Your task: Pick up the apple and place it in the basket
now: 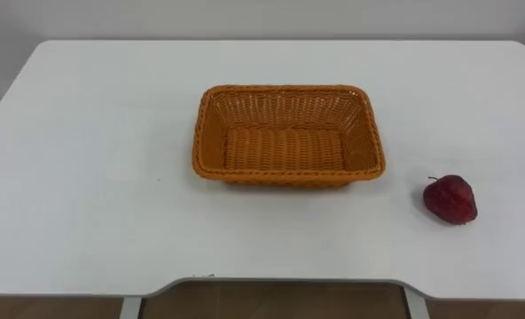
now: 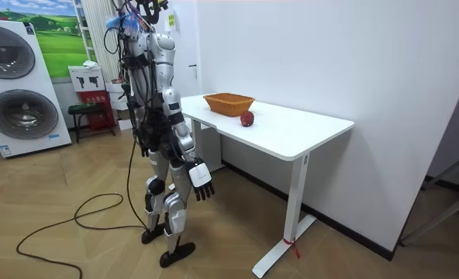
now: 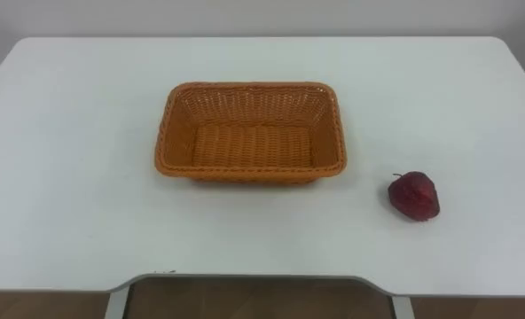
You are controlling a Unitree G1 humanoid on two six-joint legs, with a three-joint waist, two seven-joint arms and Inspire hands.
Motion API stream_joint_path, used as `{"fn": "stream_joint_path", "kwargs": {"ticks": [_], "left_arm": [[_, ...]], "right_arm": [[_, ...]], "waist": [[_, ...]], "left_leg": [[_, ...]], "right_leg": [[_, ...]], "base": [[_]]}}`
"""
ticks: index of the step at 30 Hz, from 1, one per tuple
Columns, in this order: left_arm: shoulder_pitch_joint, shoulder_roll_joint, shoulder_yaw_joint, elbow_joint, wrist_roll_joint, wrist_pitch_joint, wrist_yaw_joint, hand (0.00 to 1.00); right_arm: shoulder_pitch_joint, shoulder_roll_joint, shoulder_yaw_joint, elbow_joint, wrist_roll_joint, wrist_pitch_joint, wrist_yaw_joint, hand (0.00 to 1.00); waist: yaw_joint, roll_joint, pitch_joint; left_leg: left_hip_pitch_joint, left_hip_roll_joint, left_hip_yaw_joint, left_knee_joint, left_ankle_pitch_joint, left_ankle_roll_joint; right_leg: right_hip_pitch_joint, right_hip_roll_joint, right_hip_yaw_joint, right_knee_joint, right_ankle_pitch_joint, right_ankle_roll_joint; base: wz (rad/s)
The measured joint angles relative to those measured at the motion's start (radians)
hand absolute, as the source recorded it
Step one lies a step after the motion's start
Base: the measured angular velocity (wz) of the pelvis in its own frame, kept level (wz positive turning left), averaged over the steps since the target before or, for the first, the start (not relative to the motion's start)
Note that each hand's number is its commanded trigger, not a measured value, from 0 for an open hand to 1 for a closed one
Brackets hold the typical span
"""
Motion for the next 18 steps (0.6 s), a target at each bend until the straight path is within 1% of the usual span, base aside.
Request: {"fn": "stream_joint_path", "kwargs": {"ticks": [3, 5, 9, 10, 12, 15, 17, 18], "left_arm": [[0.000, 0.000, 0.000, 0.000, 0.000, 0.000, 0.000, 0.00], [0.001, 0.000, -0.001, 0.000, 0.000, 0.000, 0.001, 0.00], [0.000, 0.000, 0.002, 0.002, 0.001, 0.000, 0.001, 0.00], [0.001, 0.000, 0.003, 0.003, 0.001, 0.000, 0.002, 0.00], [0.000, -0.001, 0.004, 0.003, 0.001, 0.000, 0.008, 0.00], [0.000, -0.005, 0.005, 0.003, -0.001, -0.001, 0.022, 0.00], [0.001, -0.006, 0.031, 0.012, -0.001, -0.008, 0.025, 0.00], [0.002, -0.008, 0.043, 0.012, 0.000, -0.009, 0.025, 0.00]], "right_arm": [[0.000, 0.000, 0.000, 0.000, 0.002, 0.001, -0.001, 0.00], [0.000, 0.000, 0.000, 0.000, 0.009, 0.001, -0.002, 0.00], [-0.003, 0.001, 0.000, 0.010, 0.041, 0.003, -0.012, 0.00], [-0.002, 0.001, 0.000, 0.012, 0.047, 0.003, -0.016, 0.00], [-0.004, 0.005, -0.009, 0.030, 0.135, 0.003, -0.039, 0.00], [-0.005, 0.010, -0.034, 0.044, 0.275, 0.004, -0.058, 0.00], [-0.004, 0.017, -0.117, 0.054, 0.422, 0.004, -0.076, 0.00], [-0.004, 0.018, -0.149, 0.054, 0.470, 0.005, -0.081, 0.00]], "waist": [[-0.001, 0.000, 0.0002], [-0.001, 0.001, 0.0024], [0.007, 0.004, 0.0020], [0.008, 0.003, 0.0033], [0.009, 0.002, -0.0004], [0.001, 0.001, -0.0003], [-0.003, 0.000, 0.0000], [-0.005, 0.000, 0.0005]], "left_leg": [[0.000, 0.000, -0.002, 0.000, 0.000, 0.000], [0.001, 0.000, -0.002, -0.001, 0.000, 0.000], [0.007, 0.002, 0.005, -0.011, 0.000, 0.000], [0.009, 0.002, 0.007, -0.012, 0.000, 0.000], [0.006, 0.001, 0.010, -0.010, 0.000, 0.000], [0.000, 0.001, 0.009, -0.008, 0.000, 0.000], [0.006, 0.001, 0.009, -0.008, 0.000, 0.000], [0.009, 0.001, 0.009, -0.008, 0.000, 0.000]], "right_leg": [[0.000, 0.000, -0.002, 0.000, 0.000, 0.000], [-0.003, 0.000, 0.000, -0.002, 0.000, 0.000], [-0.004, 0.003, 0.015, -0.002, 0.000, 0.000], [-0.006, 0.004, 0.017, -0.001, 0.000, 0.000], [-0.011, 0.002, 0.016, 0.002, 0.000, 0.000], [-0.010, 0.001, 0.010, 0.005, 0.000, 0.000], [-0.011, 0.001, 0.017, 0.016, 0.000, 0.000], [-0.009, 0.001, 0.016, 0.016, 0.000, 0.000]], "base": [[0.00], [0.00], [-0.05], [-0.09], [-0.03], [0.00], [-0.04], [0.00]]}}
